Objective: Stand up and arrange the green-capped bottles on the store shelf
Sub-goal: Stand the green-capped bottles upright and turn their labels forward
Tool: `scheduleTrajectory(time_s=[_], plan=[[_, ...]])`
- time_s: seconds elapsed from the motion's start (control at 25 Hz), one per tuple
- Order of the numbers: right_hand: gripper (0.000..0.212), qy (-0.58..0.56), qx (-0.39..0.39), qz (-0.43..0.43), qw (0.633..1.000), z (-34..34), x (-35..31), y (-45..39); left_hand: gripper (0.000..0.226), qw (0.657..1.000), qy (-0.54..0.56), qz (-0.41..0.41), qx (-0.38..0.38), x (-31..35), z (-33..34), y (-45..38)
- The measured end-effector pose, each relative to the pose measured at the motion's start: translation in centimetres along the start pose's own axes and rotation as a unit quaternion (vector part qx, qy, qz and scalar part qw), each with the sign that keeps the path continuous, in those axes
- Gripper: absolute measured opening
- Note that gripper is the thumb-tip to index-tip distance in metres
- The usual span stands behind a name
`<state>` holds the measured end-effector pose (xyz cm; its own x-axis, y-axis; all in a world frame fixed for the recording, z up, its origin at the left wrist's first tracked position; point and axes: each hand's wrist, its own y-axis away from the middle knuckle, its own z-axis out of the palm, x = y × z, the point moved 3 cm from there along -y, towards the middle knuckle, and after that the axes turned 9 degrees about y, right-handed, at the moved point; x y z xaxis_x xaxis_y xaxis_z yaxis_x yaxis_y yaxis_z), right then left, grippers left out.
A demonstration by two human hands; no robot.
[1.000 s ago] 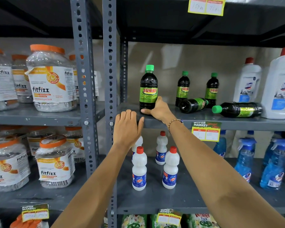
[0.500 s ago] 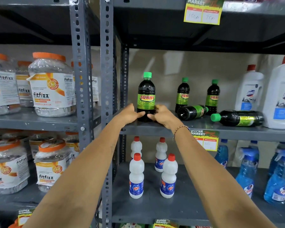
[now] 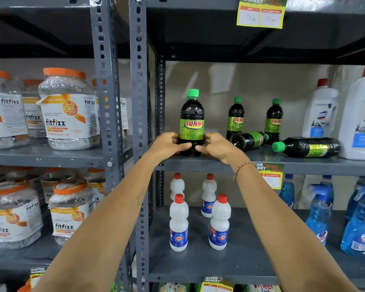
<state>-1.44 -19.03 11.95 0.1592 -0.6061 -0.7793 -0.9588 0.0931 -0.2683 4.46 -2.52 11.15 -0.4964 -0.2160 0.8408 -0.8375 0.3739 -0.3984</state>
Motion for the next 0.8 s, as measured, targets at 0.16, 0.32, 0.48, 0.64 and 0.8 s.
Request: scheduleTrajectory(time_s=[0.16,0.32,0.48,0.64,0.8], plan=[[0.043,-0.009,-0.021,-0.015,1.000,-0.1,-0.9,2.1,0.064,1.000,0.008,0.022,0.014,0.5,-0.4,1.9],[0.043,-0.017,-0.026,-0.020,0.999,-0.1,-1.2,2.9,0.066,0.999,0.006,0.032,0.019,0.7,-0.6,2.9],[0.043,-0.024,-0.026,-0.026,0.999,0.1,-1.2,3.4,0.062,0.999,-0.003,0.050,0.016,1.0,-0.6,3.7],[0.044,-0.031,-0.014,-0.032,0.999,0.3,-1.1,3.6,0.061,0.997,-0.023,0.075,0.029,1.0,-0.4,4.0],[0.047,-0.016,-0.006,-0.036,0.999,0.3,-1.2,3.9,0.057,0.995,-0.030,0.090,0.043,0.9,-0.1,3.8]])
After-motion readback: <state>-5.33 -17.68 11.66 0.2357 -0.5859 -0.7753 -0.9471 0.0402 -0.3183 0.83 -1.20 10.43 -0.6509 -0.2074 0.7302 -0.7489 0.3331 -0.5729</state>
